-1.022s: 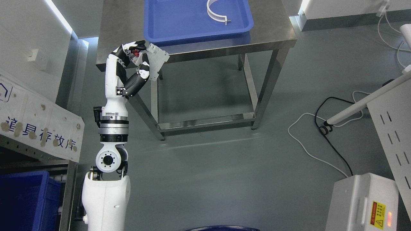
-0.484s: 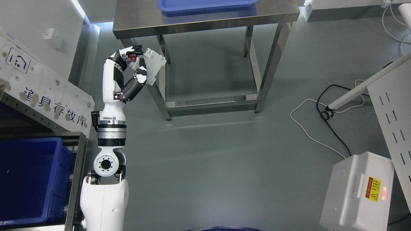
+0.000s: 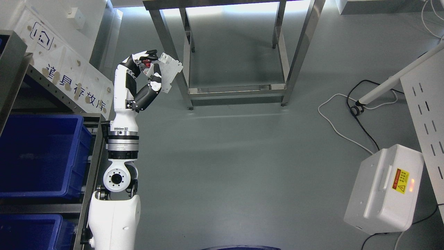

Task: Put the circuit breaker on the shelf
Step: 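Hold the breaker raised in the left hand while turning toward the bin shelf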

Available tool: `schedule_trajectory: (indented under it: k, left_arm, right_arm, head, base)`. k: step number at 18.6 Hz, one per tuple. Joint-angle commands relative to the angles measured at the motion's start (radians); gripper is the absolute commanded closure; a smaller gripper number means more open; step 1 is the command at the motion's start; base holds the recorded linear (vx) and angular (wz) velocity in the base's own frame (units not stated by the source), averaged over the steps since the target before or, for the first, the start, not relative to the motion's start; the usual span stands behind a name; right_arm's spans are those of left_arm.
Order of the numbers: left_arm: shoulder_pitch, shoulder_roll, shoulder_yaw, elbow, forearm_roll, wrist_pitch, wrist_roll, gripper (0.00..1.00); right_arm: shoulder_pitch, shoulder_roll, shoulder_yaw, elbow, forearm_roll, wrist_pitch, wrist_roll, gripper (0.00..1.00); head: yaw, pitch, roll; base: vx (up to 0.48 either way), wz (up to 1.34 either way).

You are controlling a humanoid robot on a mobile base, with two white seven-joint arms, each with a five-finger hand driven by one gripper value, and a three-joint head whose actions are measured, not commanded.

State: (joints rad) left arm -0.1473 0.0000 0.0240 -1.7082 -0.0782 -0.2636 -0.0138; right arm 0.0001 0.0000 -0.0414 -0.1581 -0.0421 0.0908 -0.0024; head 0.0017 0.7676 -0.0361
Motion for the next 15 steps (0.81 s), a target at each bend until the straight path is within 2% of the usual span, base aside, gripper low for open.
schedule_trajectory:
  k: [1,9,15]
  left_arm:
    - [-0.003,0.017,-0.021,-0.001,0.000,0.000,0.000,0.98]
    - [-0.031,0.017,-0.021,-0.001,-0.002,0.006,0.000,0.98]
    - [-0.106,0.017,-0.021,-0.001,0.000,0.024,0.002,0.98]
  right_arm:
    - [0.015,-0.017,0.000,0.000,0.001,-0.043,-0.001,0.00]
    - [0.015,-0.017,0.000,0.000,0.001,-0.043,-0.001,0.00]
    - [0.015,-0.017,0.000,0.000,-0.001,-0.043,-0.001,0.00]
  head:
    - [0.0000,0.000,0.000]
    - [0.0000,0.000,0.000]
    - [0.0000,0.000,0.000]
  base:
    - [-0.247,0.08]
    - [-0.256,0.06]
    - [-0.267,0.06]
